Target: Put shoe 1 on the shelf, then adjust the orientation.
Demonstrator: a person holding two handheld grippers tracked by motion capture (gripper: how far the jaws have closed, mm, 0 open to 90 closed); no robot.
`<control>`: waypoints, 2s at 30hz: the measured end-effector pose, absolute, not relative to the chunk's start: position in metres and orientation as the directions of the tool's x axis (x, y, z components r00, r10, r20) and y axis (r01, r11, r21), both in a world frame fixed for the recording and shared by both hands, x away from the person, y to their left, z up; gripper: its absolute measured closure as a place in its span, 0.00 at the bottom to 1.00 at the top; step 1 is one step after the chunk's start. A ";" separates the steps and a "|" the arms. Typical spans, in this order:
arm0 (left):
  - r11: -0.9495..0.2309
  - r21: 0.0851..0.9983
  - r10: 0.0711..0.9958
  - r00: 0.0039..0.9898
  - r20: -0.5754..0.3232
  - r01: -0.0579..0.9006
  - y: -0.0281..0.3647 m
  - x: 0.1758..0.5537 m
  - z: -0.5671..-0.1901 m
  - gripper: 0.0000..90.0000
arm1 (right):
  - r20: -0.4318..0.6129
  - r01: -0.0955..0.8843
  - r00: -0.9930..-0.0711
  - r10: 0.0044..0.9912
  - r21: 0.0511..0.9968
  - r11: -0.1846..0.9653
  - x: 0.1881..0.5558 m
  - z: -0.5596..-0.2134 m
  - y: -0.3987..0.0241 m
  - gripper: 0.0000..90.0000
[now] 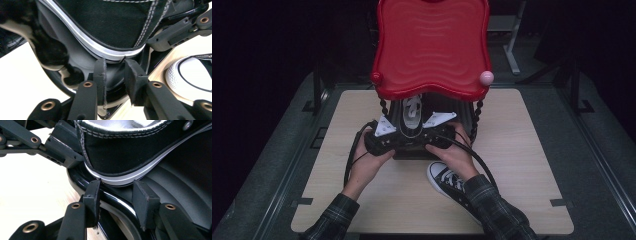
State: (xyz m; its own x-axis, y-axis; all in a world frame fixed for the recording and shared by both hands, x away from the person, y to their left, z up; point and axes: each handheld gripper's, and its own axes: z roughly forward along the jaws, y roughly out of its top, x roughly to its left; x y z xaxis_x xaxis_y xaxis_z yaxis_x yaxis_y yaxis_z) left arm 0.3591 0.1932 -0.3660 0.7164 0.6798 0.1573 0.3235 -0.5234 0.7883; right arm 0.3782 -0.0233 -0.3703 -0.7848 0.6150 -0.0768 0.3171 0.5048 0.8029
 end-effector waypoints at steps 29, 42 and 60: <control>-0.508 0.770 0.627 0.779 0.023 0.386 0.231 0.306 -0.377 0.51 | 0.008 0.365 -0.762 0.647 0.831 0.419 0.325 -0.376 -0.114 0.70; -0.524 0.715 0.668 0.744 0.007 0.464 0.254 0.287 -0.410 0.44 | 0.082 0.492 -0.692 0.717 0.780 0.386 0.291 -0.406 -0.190 1.00; -0.537 0.656 0.691 0.723 -0.018 0.530 0.265 0.286 -0.436 0.44 | 0.177 0.606 -0.733 0.657 0.607 0.513 0.256 -0.450 -0.208 1.00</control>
State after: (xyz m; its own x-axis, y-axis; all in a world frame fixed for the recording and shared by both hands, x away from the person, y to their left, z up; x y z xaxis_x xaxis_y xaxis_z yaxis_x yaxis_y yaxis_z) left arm 0.2863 0.2650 -0.4361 0.7225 0.6911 -0.0184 0.5301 -0.5368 0.6564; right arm 0.2557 -0.2081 -0.4496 -0.7328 0.6571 0.1767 0.6065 0.5132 0.6073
